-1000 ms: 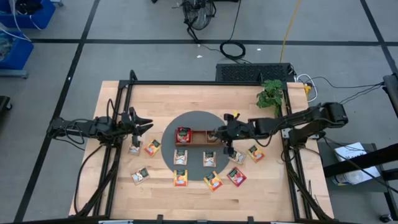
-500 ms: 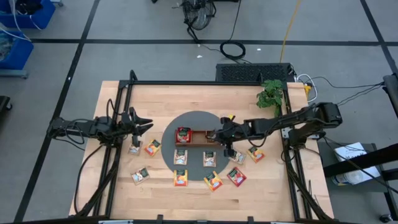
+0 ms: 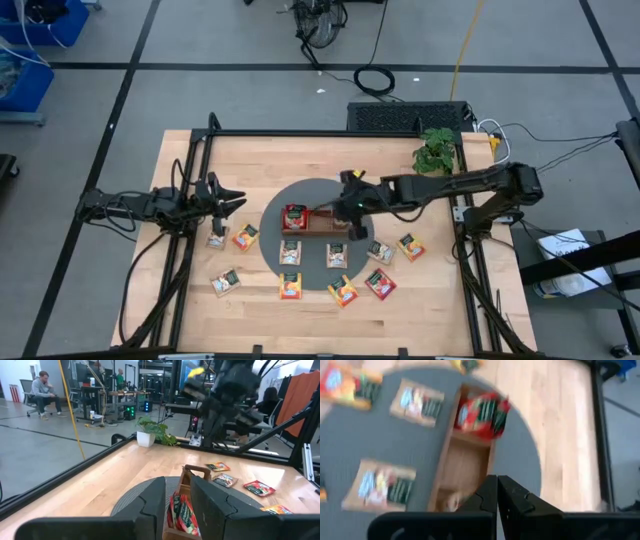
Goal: Pick & Place Tea
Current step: Put the yellow tea bag into the right section of the wooden organizer
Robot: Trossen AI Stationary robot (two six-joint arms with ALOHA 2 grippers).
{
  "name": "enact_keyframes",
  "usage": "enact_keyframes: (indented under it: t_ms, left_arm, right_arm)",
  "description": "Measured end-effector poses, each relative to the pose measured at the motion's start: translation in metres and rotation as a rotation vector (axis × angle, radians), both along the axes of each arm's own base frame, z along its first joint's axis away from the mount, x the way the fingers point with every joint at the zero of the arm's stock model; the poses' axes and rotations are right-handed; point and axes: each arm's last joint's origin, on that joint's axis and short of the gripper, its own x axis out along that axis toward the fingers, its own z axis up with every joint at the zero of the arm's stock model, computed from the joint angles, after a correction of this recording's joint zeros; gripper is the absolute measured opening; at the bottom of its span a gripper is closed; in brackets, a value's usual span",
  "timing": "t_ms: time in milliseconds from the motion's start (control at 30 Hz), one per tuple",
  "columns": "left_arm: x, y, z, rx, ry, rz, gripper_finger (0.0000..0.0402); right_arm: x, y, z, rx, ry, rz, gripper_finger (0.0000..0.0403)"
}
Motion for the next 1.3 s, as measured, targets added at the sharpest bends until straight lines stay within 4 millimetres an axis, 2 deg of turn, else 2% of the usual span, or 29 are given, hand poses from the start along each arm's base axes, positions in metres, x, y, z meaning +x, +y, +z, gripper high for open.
enact_keyframes:
  t_ms: [100, 167, 433, 600, 900, 1133, 1300]
  left_arm:
    - [0.0, 0.0, 0.0, 0.0, 0.001, 0.0, 0.0093]
    - [0.0, 0.0, -0.001, 0.001, 0.006, -0.001, 0.0093]
    - [0.0, 0.0, 0.0, 0.0, 0.001, -0.001, 0.0093]
    - [0.0, 0.0, 0.0, 0.0, 0.0, -0.001, 0.0093]
    - [0.0, 0.0, 0.0, 0.0, 0.001, -0.001, 0.0093]
    - [0.0, 0.0, 0.0, 0.0, 0.001, -0.001, 0.0093]
    - [0.0, 0.0, 0.0, 0.0, 0.001, -0.001, 0.0093]
  right_arm:
    - [0.014, 0.0, 0.009, -0.006, 0.016, 0.01, 0.0]
    - [0.024, 0.0, 0.005, -0.015, 0.063, 0.018, 0.0]
    - [0.036, -0.009, -0.065, 0.083, 0.409, -0.032, 0.0]
    - [0.038, -0.008, -0.09, 0.089, 0.519, -0.046, 0.0]
    - [0.039, -0.007, -0.096, 0.138, 0.506, -0.025, 0.0]
    - [0.044, -0.008, -0.099, 0.14, 0.431, -0.039, 0.0]
    - [0.042, -0.011, -0.109, 0.032, 0.407, -0.123, 0.0]
